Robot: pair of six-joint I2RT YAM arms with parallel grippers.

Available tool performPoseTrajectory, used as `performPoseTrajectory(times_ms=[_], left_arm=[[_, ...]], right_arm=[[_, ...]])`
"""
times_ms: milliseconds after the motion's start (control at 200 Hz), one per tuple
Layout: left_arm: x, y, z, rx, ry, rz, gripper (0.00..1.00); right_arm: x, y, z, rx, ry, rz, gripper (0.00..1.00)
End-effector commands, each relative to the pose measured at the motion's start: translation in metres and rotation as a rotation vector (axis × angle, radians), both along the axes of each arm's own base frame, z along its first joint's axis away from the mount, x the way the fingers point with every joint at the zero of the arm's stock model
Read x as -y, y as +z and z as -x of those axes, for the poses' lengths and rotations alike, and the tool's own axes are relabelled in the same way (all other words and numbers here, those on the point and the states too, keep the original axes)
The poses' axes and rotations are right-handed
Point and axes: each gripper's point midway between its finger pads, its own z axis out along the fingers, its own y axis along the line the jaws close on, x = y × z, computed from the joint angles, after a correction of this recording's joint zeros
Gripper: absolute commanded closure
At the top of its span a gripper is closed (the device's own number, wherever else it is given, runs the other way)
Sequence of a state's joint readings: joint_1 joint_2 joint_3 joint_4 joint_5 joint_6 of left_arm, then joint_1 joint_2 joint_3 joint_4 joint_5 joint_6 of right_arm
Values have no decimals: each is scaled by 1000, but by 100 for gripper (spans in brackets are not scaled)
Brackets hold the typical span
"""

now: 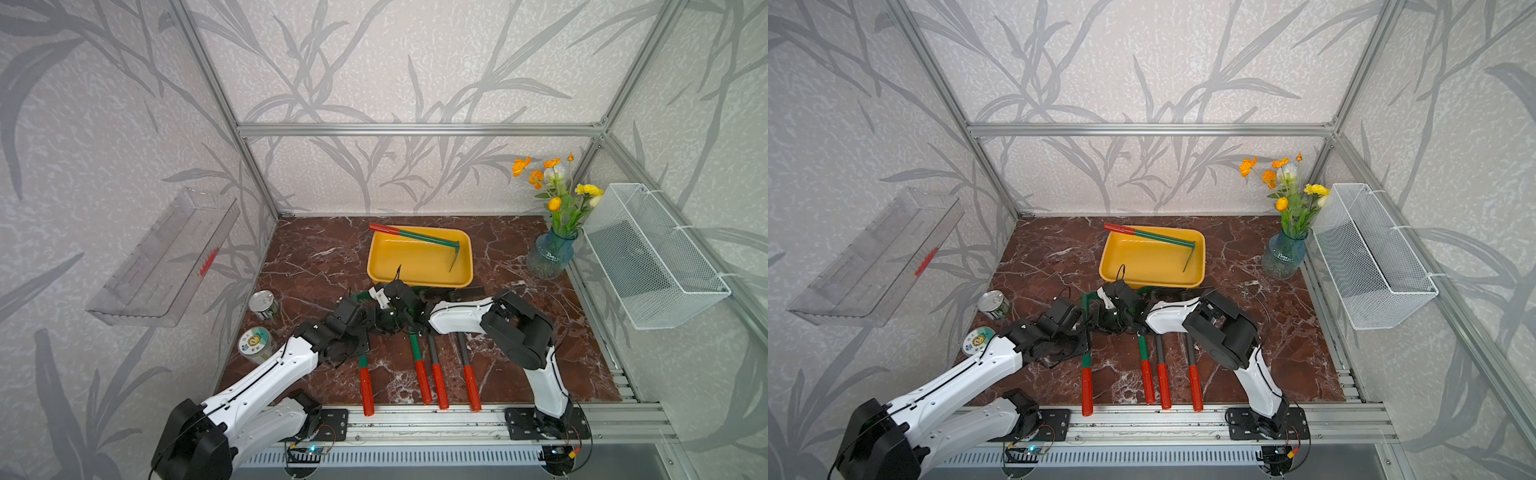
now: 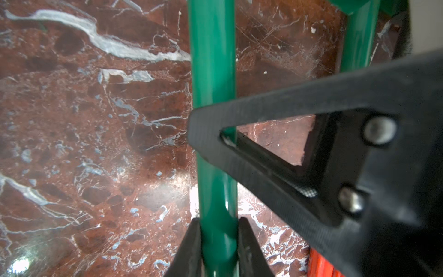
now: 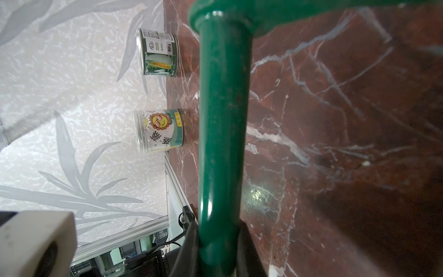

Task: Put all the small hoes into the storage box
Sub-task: Pick up the hoe from the center of the board.

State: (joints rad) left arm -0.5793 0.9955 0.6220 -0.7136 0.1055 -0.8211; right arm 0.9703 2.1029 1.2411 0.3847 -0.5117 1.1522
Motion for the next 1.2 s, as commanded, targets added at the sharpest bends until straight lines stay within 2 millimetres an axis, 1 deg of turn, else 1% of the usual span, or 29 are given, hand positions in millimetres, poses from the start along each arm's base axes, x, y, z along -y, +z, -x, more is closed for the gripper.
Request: performPoseTrajectory(times_ms=[0, 100, 250, 410, 495, 665, 810, 920, 925, 935, 965, 1090, 1195], left_arm=[[9, 16, 0, 50, -33, 59, 98], [3, 14, 4, 51, -8, 54, 89], [-3, 10, 10, 59, 34, 73, 73], [-10, 10, 14, 76, 51, 65, 61], [-10, 10, 14, 82, 47, 64, 58], [-9, 11, 15, 88, 41, 74, 55], [-8, 15, 19, 88, 18, 81, 54], [-5, 15, 22, 88, 5, 105, 54], [-5, 16, 22, 89, 5, 107, 54], [-5, 16, 23, 89, 3, 112, 54], [-3, 16, 23, 91, -2, 125, 54], [-1, 12, 26, 87, -5, 144, 54], [0, 8, 27, 98, 4, 161, 54]], right_arm=[[1, 4, -3, 82, -14, 19, 100], [0, 10, -1, 91, -18, 11, 100], [1, 18, 1, 102, -26, 7, 100], [0, 24, 5, 110, -29, 2, 100], [0, 29, 5, 121, -35, -3, 100], [0, 45, 3, 151, -45, -12, 100], [-3, 64, 2, 180, -42, -37, 100], [-4, 73, -1, 192, -52, -43, 100], [-4, 72, -1, 192, -51, -42, 100], [-9, 73, 10, 192, -31, -45, 100], [-12, 74, 15, 194, -23, -49, 100], [-16, 85, 15, 211, -28, -61, 100], [-18, 102, 10, 249, -41, -77, 100]])
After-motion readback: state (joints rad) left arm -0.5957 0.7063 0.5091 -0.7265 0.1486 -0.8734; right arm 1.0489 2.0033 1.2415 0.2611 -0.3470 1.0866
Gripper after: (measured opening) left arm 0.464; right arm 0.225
